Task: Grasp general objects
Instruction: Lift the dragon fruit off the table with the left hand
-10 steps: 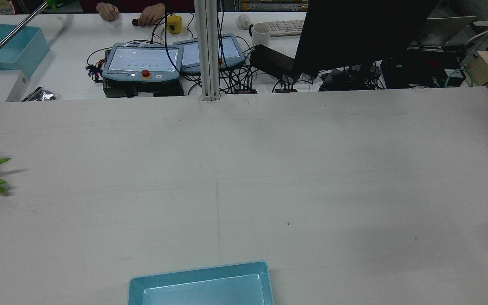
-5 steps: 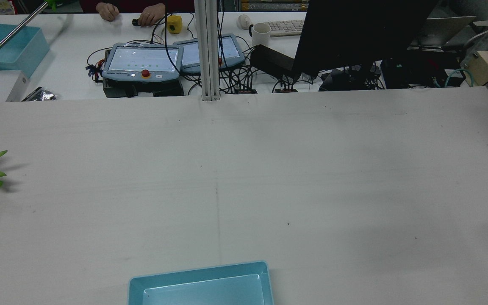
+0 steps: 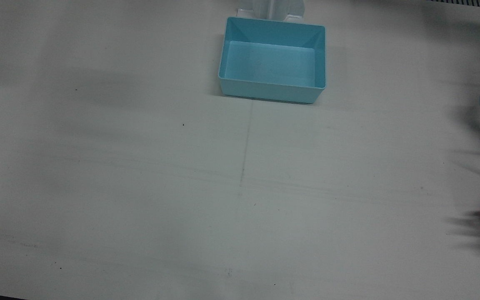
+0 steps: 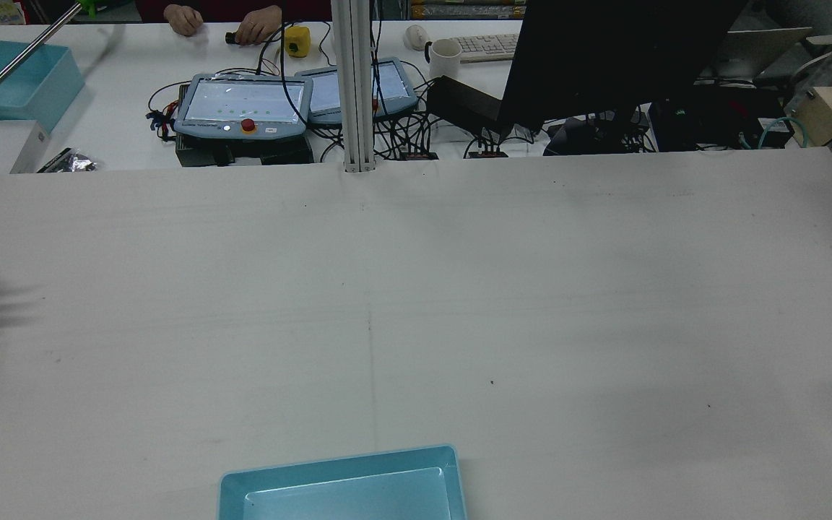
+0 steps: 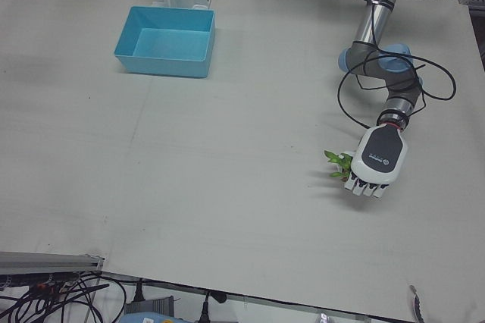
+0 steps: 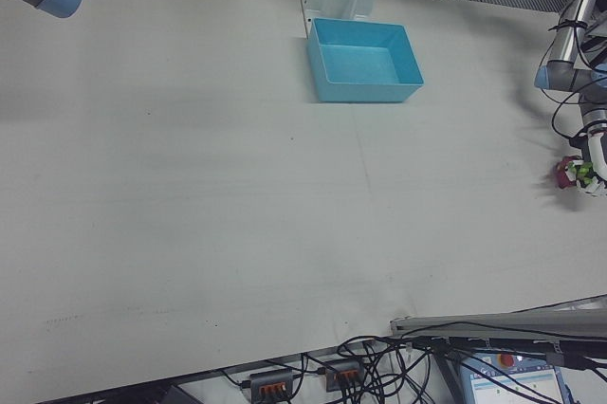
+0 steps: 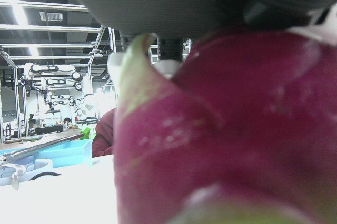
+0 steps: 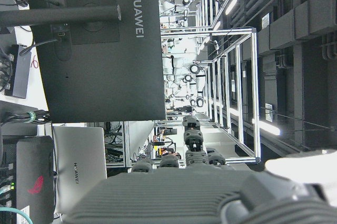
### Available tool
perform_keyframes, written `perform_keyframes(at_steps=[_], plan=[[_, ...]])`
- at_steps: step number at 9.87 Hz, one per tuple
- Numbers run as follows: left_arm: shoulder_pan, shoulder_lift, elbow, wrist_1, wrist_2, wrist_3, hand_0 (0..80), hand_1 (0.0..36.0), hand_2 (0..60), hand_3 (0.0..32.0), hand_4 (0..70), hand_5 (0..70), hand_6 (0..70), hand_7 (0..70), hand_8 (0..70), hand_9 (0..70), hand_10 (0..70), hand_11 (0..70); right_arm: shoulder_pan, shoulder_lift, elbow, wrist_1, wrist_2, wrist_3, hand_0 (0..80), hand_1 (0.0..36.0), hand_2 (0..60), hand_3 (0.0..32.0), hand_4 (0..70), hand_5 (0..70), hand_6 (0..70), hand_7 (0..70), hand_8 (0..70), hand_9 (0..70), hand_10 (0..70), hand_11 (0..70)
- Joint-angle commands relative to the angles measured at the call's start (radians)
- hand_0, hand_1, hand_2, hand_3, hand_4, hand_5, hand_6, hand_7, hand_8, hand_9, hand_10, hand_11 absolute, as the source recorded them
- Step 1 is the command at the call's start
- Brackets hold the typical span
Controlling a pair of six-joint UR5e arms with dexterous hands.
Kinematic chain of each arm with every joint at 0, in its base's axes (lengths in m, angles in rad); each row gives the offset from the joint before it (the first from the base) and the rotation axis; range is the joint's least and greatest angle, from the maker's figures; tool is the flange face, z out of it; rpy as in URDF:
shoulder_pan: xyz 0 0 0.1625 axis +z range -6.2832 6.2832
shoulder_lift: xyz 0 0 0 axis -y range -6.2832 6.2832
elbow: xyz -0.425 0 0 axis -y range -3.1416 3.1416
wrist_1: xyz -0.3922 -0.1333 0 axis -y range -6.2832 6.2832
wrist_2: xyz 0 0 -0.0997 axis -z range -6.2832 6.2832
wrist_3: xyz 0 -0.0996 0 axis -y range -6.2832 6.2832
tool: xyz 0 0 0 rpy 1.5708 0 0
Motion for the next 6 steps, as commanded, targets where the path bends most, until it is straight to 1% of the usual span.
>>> perform_keyframes(at_steps=[1, 2, 3, 4, 5, 6], plan=[[-0.006, 0.112, -0.168, -0.018, -0.023, -0.072, 0.0, 4.3, 60.0, 0.0, 70.0, 70.0, 70.0, 70.0, 70.0, 70.0, 70.0, 70.0, 0.000, 0.000, 0.000, -0.001, 0.000, 0.000, 0.0, 0.0, 0.0, 0.0, 0.0, 0.0, 0.0, 0.0, 0.0, 0.0, 0.0, 0.0], [-0.014, 0.143, -0.213, -0.017, -0.055, -0.128, 0.0, 4.4, 60.0, 0.0, 70.0, 70.0, 70.0, 70.0, 70.0, 70.0, 70.0, 70.0, 0.000, 0.000, 0.000, 0.000, 0.000, 0.000, 0.0, 0.0, 0.0, 0.0, 0.0, 0.0, 0.0, 0.0, 0.0, 0.0, 0.0, 0.0], [-0.029, 0.176, -0.280, -0.002, -0.057, -0.170, 0.0, 4.9, 60.0, 0.0, 70.0, 70.0, 70.0, 70.0, 70.0, 70.0, 70.0, 70.0, 0.000, 0.000, 0.000, 0.000, 0.000, 0.000, 0.0, 0.0, 0.0, 0.0, 0.0, 0.0, 0.0, 0.0, 0.0, 0.0, 0.0, 0.0], [-0.061, 0.203, -0.378, 0.050, -0.050, -0.184, 0.0, 4.9, 60.0, 0.0, 70.0, 70.0, 70.0, 70.0, 70.0, 70.0, 70.0, 70.0, 0.000, 0.000, 0.000, 0.000, 0.000, 0.000, 0.0, 0.0, 0.0, 0.0, 0.0, 0.0, 0.0, 0.0, 0.0, 0.0, 0.0, 0.0], [-0.078, 0.224, -0.467, 0.087, -0.046, -0.219, 0.0, 4.6, 60.0, 0.0, 70.0, 70.0, 70.0, 70.0, 70.0, 70.0, 70.0, 70.0, 0.000, 0.000, 0.000, -0.001, 0.000, 0.000, 0.0, 0.0, 0.0, 0.0, 0.0, 0.0, 0.0, 0.0, 0.0, 0.0, 0.0, 0.0], [-0.097, 0.232, -0.506, 0.113, -0.046, -0.313, 0.0, 4.6, 60.0, 0.0, 70.0, 70.0, 70.0, 70.0, 70.0, 70.0, 70.0, 70.0, 0.000, 0.000, 0.000, 0.000, 0.000, 0.000, 0.0, 0.0, 0.0, 0.0, 0.0, 0.0, 0.0, 0.0, 0.0, 0.0, 0.0, 0.0]])
